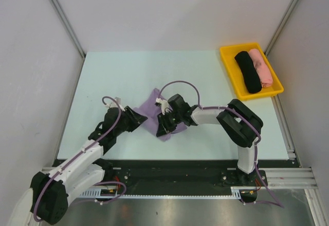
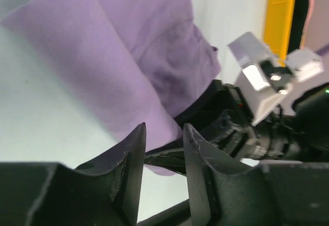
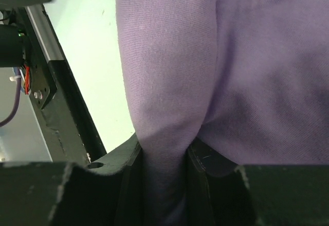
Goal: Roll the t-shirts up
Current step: Roll the T-shirt to the center of the board.
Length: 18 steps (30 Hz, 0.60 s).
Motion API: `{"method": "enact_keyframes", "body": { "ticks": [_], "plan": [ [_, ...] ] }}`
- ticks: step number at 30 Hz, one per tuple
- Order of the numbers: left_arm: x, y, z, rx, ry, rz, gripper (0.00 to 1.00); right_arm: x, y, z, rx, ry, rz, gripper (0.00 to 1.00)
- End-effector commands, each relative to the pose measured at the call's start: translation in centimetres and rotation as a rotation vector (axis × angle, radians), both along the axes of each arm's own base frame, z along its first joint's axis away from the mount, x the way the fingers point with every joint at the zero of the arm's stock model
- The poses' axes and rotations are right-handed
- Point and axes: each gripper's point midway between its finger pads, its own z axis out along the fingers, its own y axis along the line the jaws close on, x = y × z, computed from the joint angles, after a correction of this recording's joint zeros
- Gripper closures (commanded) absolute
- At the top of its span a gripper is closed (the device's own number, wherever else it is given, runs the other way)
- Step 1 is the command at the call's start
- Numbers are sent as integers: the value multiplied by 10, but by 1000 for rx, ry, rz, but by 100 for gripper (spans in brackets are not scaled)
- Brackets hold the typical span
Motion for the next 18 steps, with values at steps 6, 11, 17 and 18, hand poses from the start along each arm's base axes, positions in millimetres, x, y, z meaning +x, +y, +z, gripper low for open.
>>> {"method": "enact_keyframes", "body": {
  "ticks": [6,11,17,18],
  "plan": [
    [25,-13,-18,19,32,-2,63,-15,-4,-15,-49,73,-11,62],
    [36,-16,-41,73,100,-3,63,-3,-12,-3,-87,8,-70,37],
    [41,-13,-51,119,148,10,63,24,-31,31,-118,-93,-212,30],
    [41,-13,-53,125,155,13,63,27,-35,43,-117,-115,-238,30]
  ]
}}
